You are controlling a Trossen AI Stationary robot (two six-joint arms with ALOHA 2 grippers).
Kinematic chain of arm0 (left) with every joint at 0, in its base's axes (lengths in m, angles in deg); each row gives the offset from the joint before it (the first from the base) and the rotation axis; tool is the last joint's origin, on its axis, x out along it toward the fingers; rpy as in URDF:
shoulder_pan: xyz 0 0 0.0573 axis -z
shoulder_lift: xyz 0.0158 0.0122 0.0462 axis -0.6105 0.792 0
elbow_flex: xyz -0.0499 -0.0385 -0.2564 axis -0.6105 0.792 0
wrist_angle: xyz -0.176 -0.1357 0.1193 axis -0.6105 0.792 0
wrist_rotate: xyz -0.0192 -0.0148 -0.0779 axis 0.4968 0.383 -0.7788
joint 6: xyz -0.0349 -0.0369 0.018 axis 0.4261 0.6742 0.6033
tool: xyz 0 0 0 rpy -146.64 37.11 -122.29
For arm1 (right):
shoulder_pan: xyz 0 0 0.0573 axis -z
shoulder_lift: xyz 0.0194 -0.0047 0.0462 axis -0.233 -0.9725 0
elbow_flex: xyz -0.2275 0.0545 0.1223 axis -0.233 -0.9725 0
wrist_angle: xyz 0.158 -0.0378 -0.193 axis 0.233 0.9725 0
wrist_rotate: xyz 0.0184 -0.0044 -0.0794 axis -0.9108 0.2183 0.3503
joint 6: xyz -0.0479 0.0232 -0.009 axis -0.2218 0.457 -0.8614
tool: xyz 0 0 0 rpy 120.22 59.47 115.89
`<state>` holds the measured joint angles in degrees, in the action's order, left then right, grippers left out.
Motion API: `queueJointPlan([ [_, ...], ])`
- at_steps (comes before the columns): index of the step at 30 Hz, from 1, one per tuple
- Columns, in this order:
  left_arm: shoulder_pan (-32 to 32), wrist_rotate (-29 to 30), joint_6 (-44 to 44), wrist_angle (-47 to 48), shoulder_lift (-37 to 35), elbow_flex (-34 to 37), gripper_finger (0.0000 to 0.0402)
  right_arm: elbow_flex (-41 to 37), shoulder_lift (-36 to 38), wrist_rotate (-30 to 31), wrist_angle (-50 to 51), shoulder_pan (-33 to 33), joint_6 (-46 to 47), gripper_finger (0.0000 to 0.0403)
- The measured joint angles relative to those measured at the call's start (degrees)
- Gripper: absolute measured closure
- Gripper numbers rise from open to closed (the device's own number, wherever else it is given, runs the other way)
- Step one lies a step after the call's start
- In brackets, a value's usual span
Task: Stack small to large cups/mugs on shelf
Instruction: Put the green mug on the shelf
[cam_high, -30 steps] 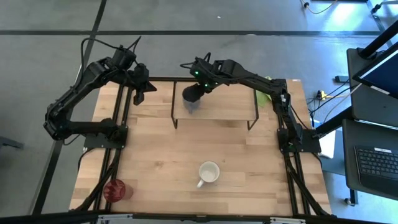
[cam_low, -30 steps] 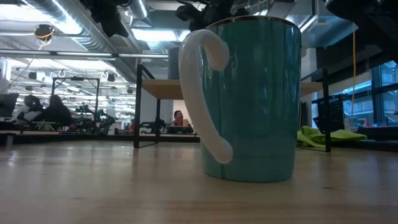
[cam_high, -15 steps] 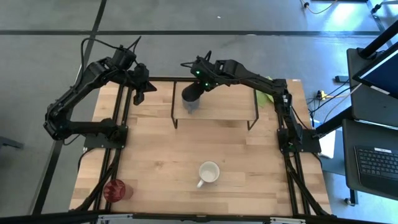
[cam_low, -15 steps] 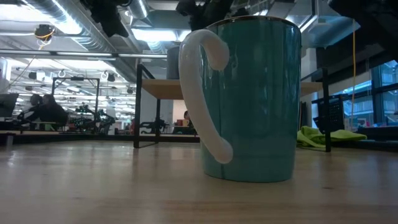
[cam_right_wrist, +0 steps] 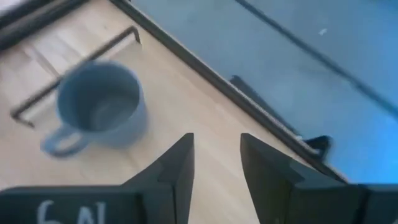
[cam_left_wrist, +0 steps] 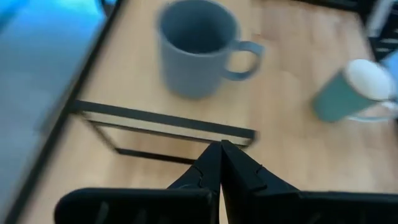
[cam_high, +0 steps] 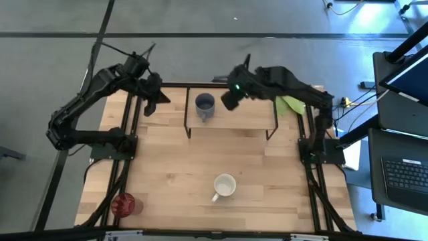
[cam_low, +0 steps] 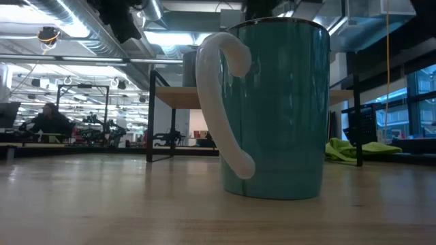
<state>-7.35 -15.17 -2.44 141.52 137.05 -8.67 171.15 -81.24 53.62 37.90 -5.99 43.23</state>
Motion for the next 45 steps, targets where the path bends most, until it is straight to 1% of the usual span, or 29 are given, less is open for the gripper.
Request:
queueJointPlan([
  [2,2.47,-1.34,2.07,0.16,-1.34,2.71,0.04,-0.02,1.01,2.39,1.73,-3.24,1.23,0.0271],
  [5,8.3,-1.38,6.88,-0.99,-5.09,7.8,0.04,-0.02,1.6,5.01,2.16,-8.39,1.3,0.0271],
  [9,17.08,-0.67,18.57,-8.67,-11.6,12.72,0.04,-0.07,1.59,8.83,3.57,-14.27,1.83,0.0271],
  [12,23.73,3.86,25.85,-10.98,-14.64,13.64,0.04,-0.27,1.71,9.15,5.4,-17.06,5.98,0.0271],
  [15,30.65,10.13,32.03,-10.87,-15.2,13.67,0.04,-1.11,2.91,8.28,5.46,-19.79,8.66,0.0271],
  [18,37.93,14.64,36.53,-10.88,-13.87,13.67,0.04,-1.21,3.69,8.38,5.35,-22.93,11.98,0.0271],
  [22,47.17,21.14,41.12,-11.17,-9.99,13.69,0.04,-1.46,3.71,7.92,5.28,-26.8,16.22,0.0271],
  [24,51.15,24.18,42.64,-12.09,-7.81,13.69,0.04,-2.22,3.71,6.33,5.17,-28.54,18.69,0.0271],
  [27,55.77,26.74,43.84,-14.07,-4.83,13.69,0.04,-5.85,3.91,2.86,5.15,-30.56,24.21,0.0271],
  [29,58.06,27.09,44.22,-16.53,-3.76,13.69,0.04,-9.13,4.34,0.21,5.21,-31.49,27.98,0.0271],
  [32,60.66,27.09,44.22,-21.81,-3.33,13.69,0.04,-13.32,4.78,-6.74,5.35,-32.1,33.3,0.0271],
  [35,62.05,27.09,43.59,-24.4,-3.47,13.63,0.04,-17.68,4.71,-13.47,3.92,-32.2,40.19,0.0271],
  [38,63.05,27.06,42.24,-23.07,-3.46,13.92,0.04,-22.18,4.67,-15.43,0.23,-33.11,44.46,0.0271],
  [41,63.64,25.62,40.61,-22.78,-3.42,16.53,0.04,-27.16,4.69,-20.32,-5.72,-33.37,50.33,0.0271],
  [45,63.77,22.84,43.67,-22.98,-3.42,20.53,0.04,-31.14,4.59,-23.97,-11.73,-33.64,60.04,0.0271],
])
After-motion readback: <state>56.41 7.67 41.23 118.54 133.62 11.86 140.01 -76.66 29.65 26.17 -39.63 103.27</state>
